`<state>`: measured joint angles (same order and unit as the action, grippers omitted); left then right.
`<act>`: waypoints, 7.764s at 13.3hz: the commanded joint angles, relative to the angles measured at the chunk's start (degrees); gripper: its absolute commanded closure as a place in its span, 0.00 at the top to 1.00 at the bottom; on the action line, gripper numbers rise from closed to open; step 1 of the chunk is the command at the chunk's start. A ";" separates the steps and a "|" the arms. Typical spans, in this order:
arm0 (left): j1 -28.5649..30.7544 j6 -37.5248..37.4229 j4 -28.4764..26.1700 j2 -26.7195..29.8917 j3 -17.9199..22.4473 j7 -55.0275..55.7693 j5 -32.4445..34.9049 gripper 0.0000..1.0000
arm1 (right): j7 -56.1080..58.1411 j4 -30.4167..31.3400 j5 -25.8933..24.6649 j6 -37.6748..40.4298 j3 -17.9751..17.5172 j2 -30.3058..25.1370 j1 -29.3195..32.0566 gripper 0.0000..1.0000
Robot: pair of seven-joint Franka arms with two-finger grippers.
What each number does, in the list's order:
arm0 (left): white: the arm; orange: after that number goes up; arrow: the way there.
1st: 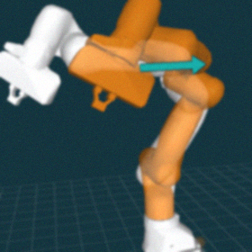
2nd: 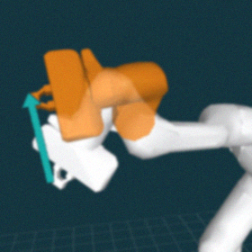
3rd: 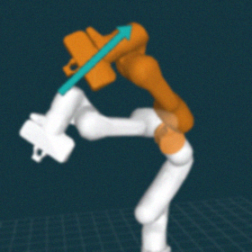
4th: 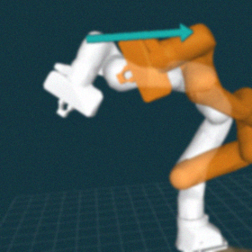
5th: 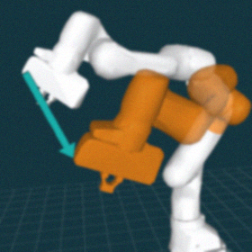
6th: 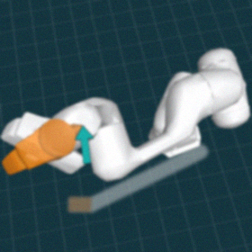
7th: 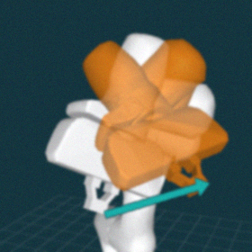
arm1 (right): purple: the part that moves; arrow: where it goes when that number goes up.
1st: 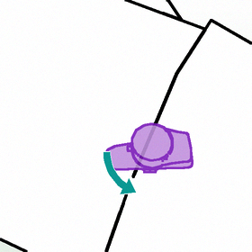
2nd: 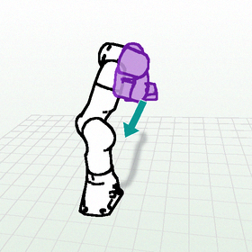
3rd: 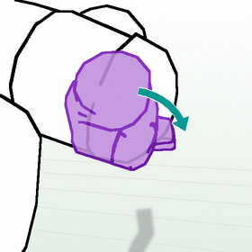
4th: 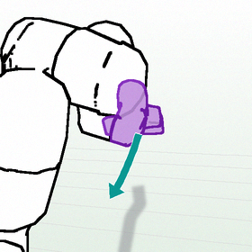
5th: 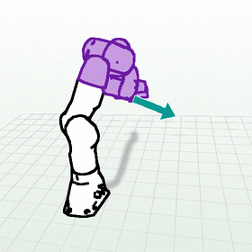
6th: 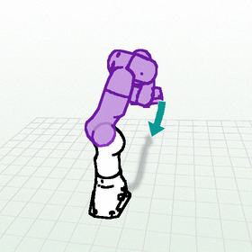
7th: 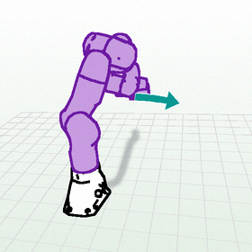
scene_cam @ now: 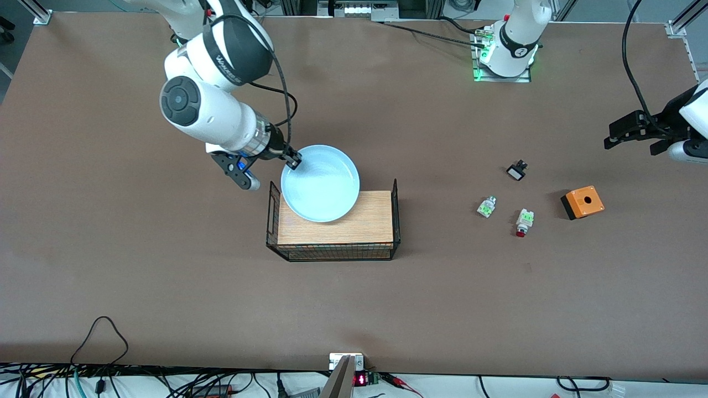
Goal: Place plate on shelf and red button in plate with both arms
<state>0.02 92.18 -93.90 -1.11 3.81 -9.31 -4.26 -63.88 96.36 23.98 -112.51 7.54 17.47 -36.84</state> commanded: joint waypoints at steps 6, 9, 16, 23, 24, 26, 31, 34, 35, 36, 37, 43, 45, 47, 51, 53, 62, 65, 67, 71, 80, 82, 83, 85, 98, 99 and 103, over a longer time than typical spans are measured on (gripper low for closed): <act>-0.20 -1.22 1.52 -0.83 0.06 -0.71 -1.71 1.00 | 0.95 -0.83 5.02 -7.02 0.55 3.62 -0.08 0.00; -0.81 -1.22 1.52 -3.36 -0.11 -0.88 -1.71 1.00 | 2.88 -0.74 5.11 -7.90 0.55 4.58 0.19 0.00; -3.01 4.83 0.56 -12.42 -0.82 -14.59 -0.75 1.00 | 6.93 -0.74 5.37 -10.89 0.55 7.22 0.10 0.00; -3.54 26.86 -12.25 -18.12 -1.96 -19.51 -0.57 1.00 | 7.11 -1.18 4.76 -13.35 1.86 4.25 0.19 1.00; -3.19 31.95 -14.54 -19.45 -1.96 -21.69 -0.66 1.00 | 7.02 -1.26 4.59 -13.09 1.95 2.67 0.19 1.00; -2.75 39.45 -18.94 -20.69 -1.96 -22.94 -0.66 1.00 | 7.37 -1.44 1.18 -10.99 1.95 -0.32 0.19 1.00; -1.96 48.60 -20.10 -27.01 -2.05 -24.26 -0.83 1.00 | 11.91 -9.07 -10.95 7.70 2.04 -3.93 2.72 1.00; -1.96 53.17 -22.46 -28.16 -2.05 -24.26 -0.92 0.98 | 28.84 -9.88 -19.64 13.36 1.95 -6.12 6.85 1.00; -1.96 53.80 -22.47 -28.60 -2.05 -24.26 -0.92 0.93 | 32.56 -9.79 -21.94 14.41 2.04 -6.57 8.52 1.00; -1.96 53.80 -22.47 -28.69 -2.13 -24.26 -1.01 0.85 | 35.46 -9.88 -23.61 15.29 2.04 -6.75 10.45 1.00; -1.96 53.80 -22.56 -28.95 -2.14 -24.26 -1.01 0.79 | 37.67 -9.88 -24.76 15.65 1.95 -7.27 12.82 1.00; -1.96 53.02 -22.47 -28.52 -2.14 -24.09 -1.01 0.26 | 59.20 -8.65 -25.04 16.62 1.69 -9.64 26.54 1.00; -2.13 47.95 -21.60 -24.84 -2.31 -23.74 -1.01 0.26 | 63.34 -7.07 -25.04 16.62 1.43 -10.61 29.01 1.00; -2.48 37.95 -16.79 -22.37 -2.75 -22.16 -1.54 0.20 | 62.66 -7.15 -24.86 17.32 1.43 -10.53 28.67 1.00; -2.75 13.94 -0.80 -22.18 -7.04 -11.90 -1.54 0.16 | 62.48 -1.90 -24.33 17.68 1.51 -14.73 28.22 1.00; -2.40 8.65 3.00 -21.58 -10.21 -5.66 -3.63 0.16 | 62.48 1.19 -24.33 16.97 1.60 -17.20 28.23 1.00; -10.10 6.50 22.33 -27.26 -22.97 29.57 -10.68 0.17 | 62.74 -1.62 -24.77 16.71 1.42 -14.57 26.38 1.00; -15.39 17.46 24.55 -31.75 -22.97 35.67 -10.77 0.17 | 62.83 -1.70 -24.42 16.62 1.51 -14.48 26.47 1.00; -18.73 25.64 24.55 -34.74 -22.88 37.87 -10.59 0.17 | 62.74 -1.70 -24.51 16.62 1.51 -14.48 26.38 1.00; -22.42 38.92 24.55 -40.54 -22.61 39.55 -10.59 0.18 | 62.83 -1.70 -24.42 16.88 1.51 -14.57 26.38 1.00; -25.78 40.79 23.49 -43.45 -21.82 39.46 -4.73 0.35 | 62.74 -2.76 -24.33 17.06 1.51 -14.48 26.47 1.00; -25.78 40.79 23.49 -43.98 -21.74 39.46 -4.00 0.47 | 62.74 -2.93 -24.33 17.06 1.51 -14.48 26.47 1.00; -25.78 40.71 23.49 -43.98 -21.82 39.46 -3.74 0.61 | 63.09 -3.02 -24.33 17.06 1.51 -14.48 26.47 1.00; -25.78 40.62 23.49 -43.81 -21.82 39.37 -3.74 1.00 | 63.18 -3.02 -24.33 17.15 1.51 -14.48 26.56 1.00; -13.75 -3.64 24.64 -26.15 -22.17 38.24 3.26 1.00 | 64.23 -4.07 -24.77 19.86 1.60 -15.01 26.47 1.00; -12.08 -5.85 24.64 -25.44 -22.26 35.71 5.21 1.00 | 64.32 -4.16 -24.77 20.31 1.60 -15.01 26.47 1.00; -6.88 -7.64 15.47 -14.06 -16.24 18.48 5.06 1.00 | 64.50 -4.87 -24.33 20.66 1.78 -15.01 26.55 1.00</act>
<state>-8.53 83.80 -69.22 -23.62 -16.29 15.49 0.32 -0.27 92.74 -0.45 -93.41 9.10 2.55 -10.32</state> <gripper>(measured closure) 0.000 0.000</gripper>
